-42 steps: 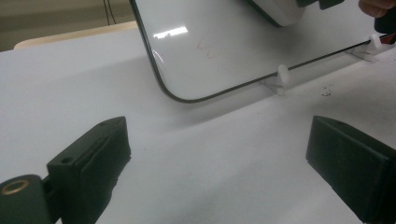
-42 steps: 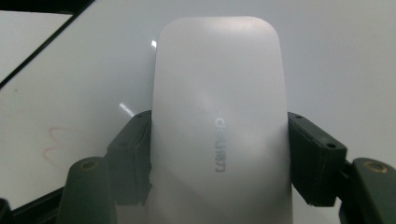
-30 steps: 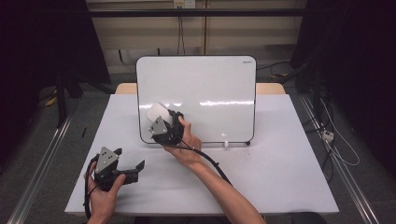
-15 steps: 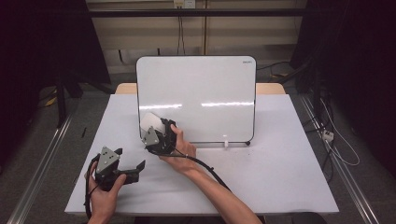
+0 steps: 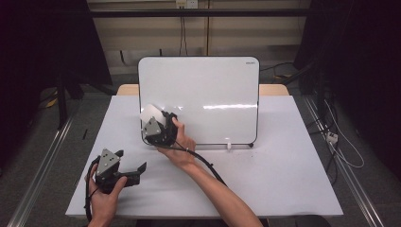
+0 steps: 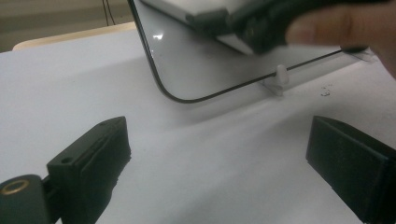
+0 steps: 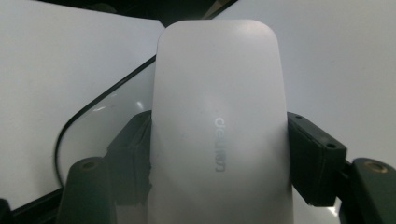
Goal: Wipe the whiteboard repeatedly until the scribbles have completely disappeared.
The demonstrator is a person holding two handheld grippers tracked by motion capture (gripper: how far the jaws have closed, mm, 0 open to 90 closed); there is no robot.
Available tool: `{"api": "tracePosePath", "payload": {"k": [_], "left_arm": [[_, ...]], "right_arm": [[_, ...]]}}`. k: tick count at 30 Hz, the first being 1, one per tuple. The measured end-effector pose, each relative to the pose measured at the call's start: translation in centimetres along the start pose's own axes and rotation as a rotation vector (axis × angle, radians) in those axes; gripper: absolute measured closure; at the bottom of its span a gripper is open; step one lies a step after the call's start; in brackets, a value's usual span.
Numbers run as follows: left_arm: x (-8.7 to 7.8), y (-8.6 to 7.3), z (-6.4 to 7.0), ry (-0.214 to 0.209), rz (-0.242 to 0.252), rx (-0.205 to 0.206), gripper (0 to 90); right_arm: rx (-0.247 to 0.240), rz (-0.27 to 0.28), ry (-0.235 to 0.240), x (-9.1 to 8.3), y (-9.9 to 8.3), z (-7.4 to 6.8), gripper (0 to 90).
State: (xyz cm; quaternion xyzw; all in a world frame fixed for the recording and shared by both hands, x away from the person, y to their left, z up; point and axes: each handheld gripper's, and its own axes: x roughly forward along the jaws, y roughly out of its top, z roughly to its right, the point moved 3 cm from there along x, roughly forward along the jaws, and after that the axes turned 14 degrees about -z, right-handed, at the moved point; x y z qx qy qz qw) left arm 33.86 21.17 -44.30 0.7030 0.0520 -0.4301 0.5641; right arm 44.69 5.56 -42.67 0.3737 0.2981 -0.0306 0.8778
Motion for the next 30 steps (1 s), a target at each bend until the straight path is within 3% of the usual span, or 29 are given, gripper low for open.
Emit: {"api": "tracePosePath", "payload": {"k": [4, 7, 11, 18, 24, 30], "left_arm": [[0.0, 0.0, -0.1, -0.003, -0.001, -0.005, 6.1], [-0.1, 0.0, -0.1, -0.002, 0.0, -0.004, 6.1], [0.0, 0.0, 0.0, -0.003, 0.002, 0.0, 6.1], [0.0, 0.0, 0.0, -0.005, -0.001, -0.006, 6.1], [0.0, 0.0, 0.1, -0.001, -0.005, 0.006, 6.1], [0.1, 0.0, 0.1, 0.0, -0.009, 0.009, 6.1]], "right_arm": [[0.048, 0.003, -0.015, 0.1, 0.9, 2.0, 31.6], [0.067, 0.004, -0.025, 0.2, 1.4, 2.5, 31.5], [0.08, 0.02, -0.061, 0.3, 1.3, 1.8, 31.6], [0.045, 0.043, -0.053, 0.4, 0.6, -0.9, 31.5], [0.063, 0.05, -0.049, 0.2, -0.2, -2.0, 31.6], [0.029, 0.053, -0.04, -0.1, -1.4, -3.0, 31.5]]}}
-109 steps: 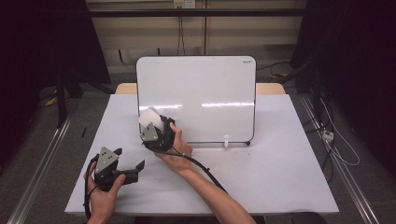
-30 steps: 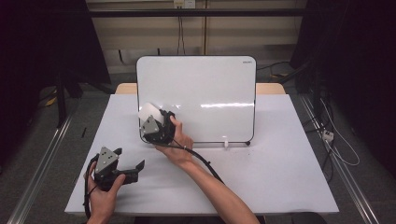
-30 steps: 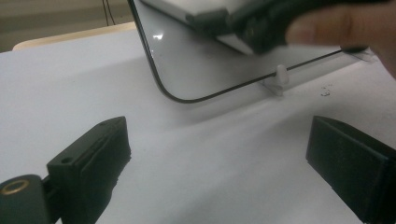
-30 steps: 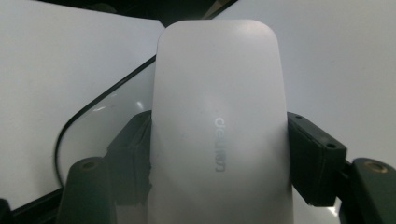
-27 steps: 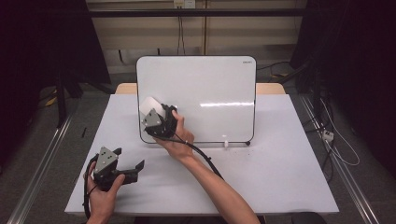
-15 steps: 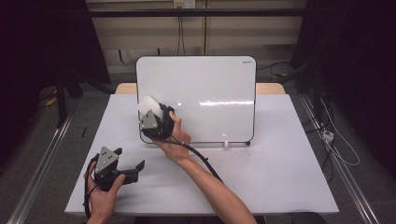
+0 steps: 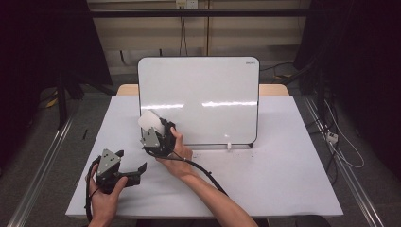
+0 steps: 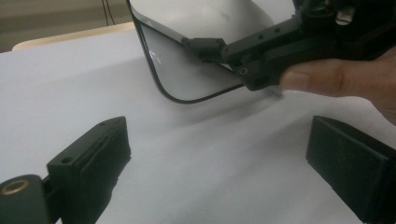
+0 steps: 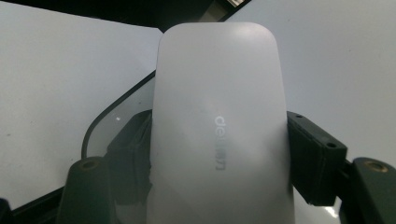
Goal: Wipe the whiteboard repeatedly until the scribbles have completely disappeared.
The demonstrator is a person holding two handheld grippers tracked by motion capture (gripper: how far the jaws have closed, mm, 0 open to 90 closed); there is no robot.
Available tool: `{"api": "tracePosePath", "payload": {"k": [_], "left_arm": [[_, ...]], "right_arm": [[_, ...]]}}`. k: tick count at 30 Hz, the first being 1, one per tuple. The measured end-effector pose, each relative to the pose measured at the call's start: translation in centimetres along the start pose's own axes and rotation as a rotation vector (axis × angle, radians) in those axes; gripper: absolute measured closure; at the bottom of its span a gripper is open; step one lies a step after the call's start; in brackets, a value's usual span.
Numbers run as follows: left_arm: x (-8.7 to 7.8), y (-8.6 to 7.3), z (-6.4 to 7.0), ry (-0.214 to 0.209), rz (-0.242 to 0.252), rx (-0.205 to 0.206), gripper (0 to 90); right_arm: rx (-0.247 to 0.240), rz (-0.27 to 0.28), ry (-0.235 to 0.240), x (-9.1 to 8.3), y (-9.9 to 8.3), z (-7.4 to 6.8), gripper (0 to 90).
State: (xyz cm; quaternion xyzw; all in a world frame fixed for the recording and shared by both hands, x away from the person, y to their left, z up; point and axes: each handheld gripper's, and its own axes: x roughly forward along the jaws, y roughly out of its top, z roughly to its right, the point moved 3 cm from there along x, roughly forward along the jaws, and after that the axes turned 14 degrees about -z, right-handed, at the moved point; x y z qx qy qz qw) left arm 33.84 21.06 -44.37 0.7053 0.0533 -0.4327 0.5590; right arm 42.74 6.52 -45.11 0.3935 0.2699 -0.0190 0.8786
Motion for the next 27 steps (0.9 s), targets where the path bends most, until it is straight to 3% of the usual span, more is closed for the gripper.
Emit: {"api": "tracePosePath", "payload": {"k": [6, 11, 20, 21, 24, 27], "left_arm": [[-0.1, 0.0, -0.1, 0.001, 0.005, -0.009, 6.1], [-0.2, -0.1, -0.1, 0.001, 0.007, -0.008, 6.1], [-0.1, -0.1, -0.1, 0.003, 0.006, -0.01, 6.1], [-0.1, 0.0, -0.1, 0.004, 0.004, -0.01, 6.1], [0.0, 0.0, 0.0, 0.001, 0.005, -0.005, 6.1], [-0.1, 0.1, 0.0, 0.003, 0.003, 0.002, 6.1]], "right_arm": [[-0.032, -0.011, 0.011, -0.1, -0.1, 0.7, 31.6], [0.019, -0.025, -0.004, -0.2, -0.2, 2.9, 31.5], [0.107, -0.047, -0.034, -0.5, -0.7, 8.0, 31.6], [0.123, -0.049, -0.025, -0.5, -0.6, 8.2, 31.6], [0.133, -0.046, -0.076, -0.4, -0.4, 7.3, 31.6], [0.171, -0.034, -0.076, -0.2, -0.1, 6.5, 31.6]]}}
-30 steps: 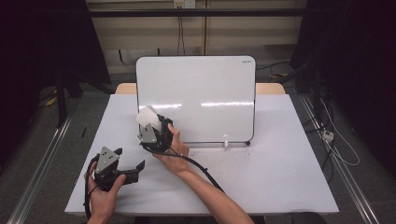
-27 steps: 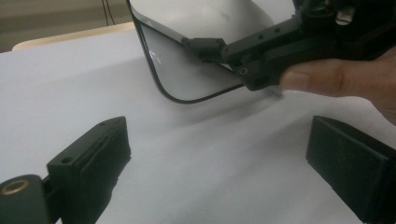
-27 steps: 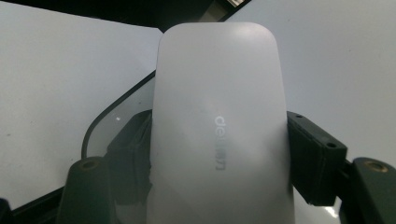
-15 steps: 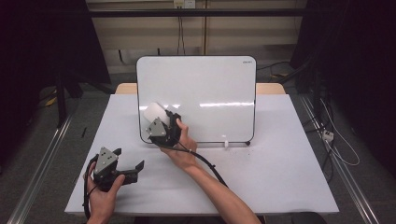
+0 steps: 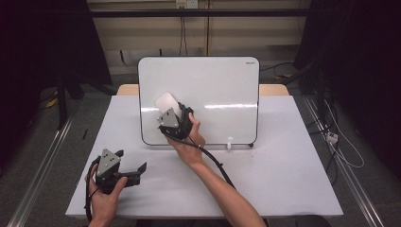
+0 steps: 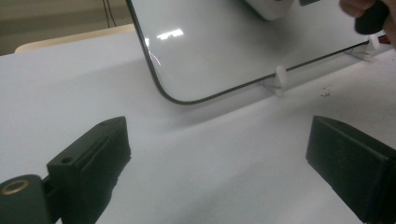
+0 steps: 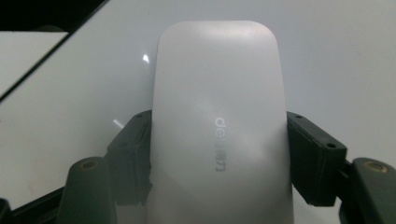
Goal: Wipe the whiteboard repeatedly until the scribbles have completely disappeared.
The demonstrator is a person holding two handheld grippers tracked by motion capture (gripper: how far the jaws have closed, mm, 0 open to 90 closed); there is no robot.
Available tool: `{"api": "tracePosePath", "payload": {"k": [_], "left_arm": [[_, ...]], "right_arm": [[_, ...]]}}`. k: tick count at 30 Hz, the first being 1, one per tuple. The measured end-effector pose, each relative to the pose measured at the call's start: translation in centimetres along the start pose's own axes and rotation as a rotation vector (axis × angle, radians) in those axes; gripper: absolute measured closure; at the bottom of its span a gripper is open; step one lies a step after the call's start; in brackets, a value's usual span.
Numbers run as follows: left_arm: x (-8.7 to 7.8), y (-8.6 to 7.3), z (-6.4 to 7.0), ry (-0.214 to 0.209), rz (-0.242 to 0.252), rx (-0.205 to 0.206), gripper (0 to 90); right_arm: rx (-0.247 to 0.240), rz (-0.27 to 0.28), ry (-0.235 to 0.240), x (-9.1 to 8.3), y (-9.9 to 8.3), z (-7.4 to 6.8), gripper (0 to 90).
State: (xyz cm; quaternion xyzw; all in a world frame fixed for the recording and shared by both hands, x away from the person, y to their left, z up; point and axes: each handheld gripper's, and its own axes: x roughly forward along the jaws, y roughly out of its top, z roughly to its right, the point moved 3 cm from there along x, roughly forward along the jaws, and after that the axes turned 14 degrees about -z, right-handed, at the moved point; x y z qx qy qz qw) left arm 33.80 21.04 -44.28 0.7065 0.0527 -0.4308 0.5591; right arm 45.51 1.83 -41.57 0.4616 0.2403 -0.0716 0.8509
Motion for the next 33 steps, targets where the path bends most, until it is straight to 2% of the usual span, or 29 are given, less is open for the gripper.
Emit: {"api": "tracePosePath", "payload": {"k": [2, 7, 14, 16, 20, 25, 29, 33], "left_arm": [[0.0, 0.0, 0.0, -0.001, -0.004, 0.001, 6.1], [0.0, 0.0, -0.1, -0.003, 0.006, -0.005, 6.1], [0.0, 0.0, 0.0, -0.003, 0.0, 0.004, 6.1], [0.0, 0.0, 0.0, -0.003, 0.003, -0.002, 6.1], [0.1, -0.1, -0.1, -0.004, -0.001, 0.0, 6.1], [0.0, -0.1, -0.1, 0.001, 0.002, -0.001, 6.1], [0.0, -0.1, -0.2, -0.001, 0.003, -0.008, 6.1], [-0.1, -0.1, -0.3, -0.001, 0.0, -0.005, 6.1]], "right_arm": [[0.005, 0.011, -0.003, 0.1, 0.2, -0.8, 31.6], [-0.018, 0.027, 0.015, 0.3, 0.5, -3.0, 31.6], [-0.039, 0.048, 0.043, 0.3, 0.2, -6.0, 31.6], [-0.042, 0.056, 0.036, 0.3, 0.0, -6.6, 31.6], [-0.029, 0.063, 0.029, 0.2, -0.2, -6.8, 31.5], [-0.074, 0.066, 0.025, 0.0, -0.9, -6.9, 31.5], [-0.103, 0.051, 0.032, -0.1, -0.9, -6.3, 31.5], [-0.083, 0.032, 0.016, -0.1, -0.7, -4.7, 31.6]]}}
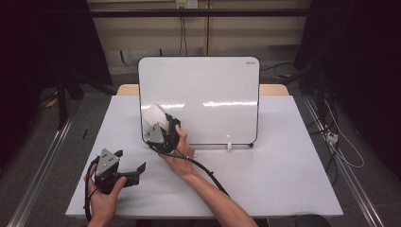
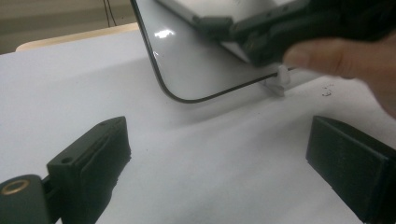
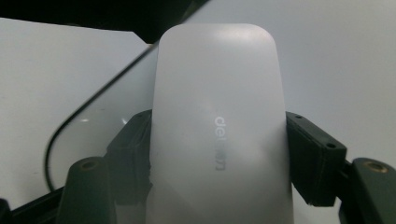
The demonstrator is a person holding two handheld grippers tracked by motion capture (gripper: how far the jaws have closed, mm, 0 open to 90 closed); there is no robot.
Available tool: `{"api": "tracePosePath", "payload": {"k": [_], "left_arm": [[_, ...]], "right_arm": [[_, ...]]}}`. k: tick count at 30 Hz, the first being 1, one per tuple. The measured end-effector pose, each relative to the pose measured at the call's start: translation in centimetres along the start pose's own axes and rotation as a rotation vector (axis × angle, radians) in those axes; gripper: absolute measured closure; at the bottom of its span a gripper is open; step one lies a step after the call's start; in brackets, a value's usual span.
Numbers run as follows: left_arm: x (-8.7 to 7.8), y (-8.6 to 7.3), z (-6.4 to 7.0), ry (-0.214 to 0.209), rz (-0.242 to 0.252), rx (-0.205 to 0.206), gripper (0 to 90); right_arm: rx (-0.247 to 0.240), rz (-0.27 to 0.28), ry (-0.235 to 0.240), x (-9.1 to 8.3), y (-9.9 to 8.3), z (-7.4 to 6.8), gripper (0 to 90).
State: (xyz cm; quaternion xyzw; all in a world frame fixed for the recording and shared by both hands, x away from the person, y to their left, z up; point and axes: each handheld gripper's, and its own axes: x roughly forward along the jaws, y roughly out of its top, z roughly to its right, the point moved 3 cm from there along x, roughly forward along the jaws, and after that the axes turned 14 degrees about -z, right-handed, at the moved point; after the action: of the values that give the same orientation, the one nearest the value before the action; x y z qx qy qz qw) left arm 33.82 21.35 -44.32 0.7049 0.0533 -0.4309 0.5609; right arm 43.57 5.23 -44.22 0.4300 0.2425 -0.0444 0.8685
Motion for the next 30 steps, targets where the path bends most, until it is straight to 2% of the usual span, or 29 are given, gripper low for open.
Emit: {"api": "tracePosePath", "payload": {"k": [4, 8, 11, 13, 14, 16, 20, 23, 28, 30], "left_arm": [[0.0, -0.1, -0.1, 0.0, 0.002, -0.011, 6.1], [-0.1, -0.2, -0.2, 0.002, 0.002, -0.011, 6.1], [-0.1, -0.2, -0.2, 0.001, 0.003, -0.01, 6.1], [-0.1, -0.1, -0.1, -0.002, 0.009, -0.012, 6.1], [-0.1, -0.1, -0.1, 0.001, 0.009, -0.011, 6.1], [0.0, 0.0, -0.1, -0.002, 0.001, -0.008, 6.1], [0.1, 0.0, 0.1, 0.002, -0.001, -0.003, 6.1], [0.0, 0.0, 0.2, 0.004, -0.001, 0.001, 6.1], [-0.1, -0.1, 0.2, 0.009, 0.002, -0.002, 6.1], [0.0, -0.1, 0.0, 0.009, -0.004, 0.001, 6.2]], "right_arm": [[0.018, -0.022, -0.005, -0.2, -0.1, 2.0, 31.6], [0.038, -0.042, 0.021, -0.4, -0.3, 3.4, 31.6], [0.058, -0.044, 0.07, -0.5, -0.4, 4.0, 31.6], [0.093, -0.048, 0.115, -0.7, -0.6, 4.5, 31.6], [0.114, -0.052, 0.155, -0.8, -0.7, 4.8, 31.6], [0.142, -0.046, 0.188, -1.1, -1.0, 5.3, 31.6], [0.117, -0.014, 0.211, -2.5, -1.1, 5.9, 31.6], [0.121, -0.013, 0.238, -3.1, -1.2, 6.3, 31.6], [0.089, -0.039, 0.221, -3.6, -2.4, 7.5, 31.6], [0.104, -0.049, 0.225, -3.8, -3.1, 8.3, 31.6]]}}
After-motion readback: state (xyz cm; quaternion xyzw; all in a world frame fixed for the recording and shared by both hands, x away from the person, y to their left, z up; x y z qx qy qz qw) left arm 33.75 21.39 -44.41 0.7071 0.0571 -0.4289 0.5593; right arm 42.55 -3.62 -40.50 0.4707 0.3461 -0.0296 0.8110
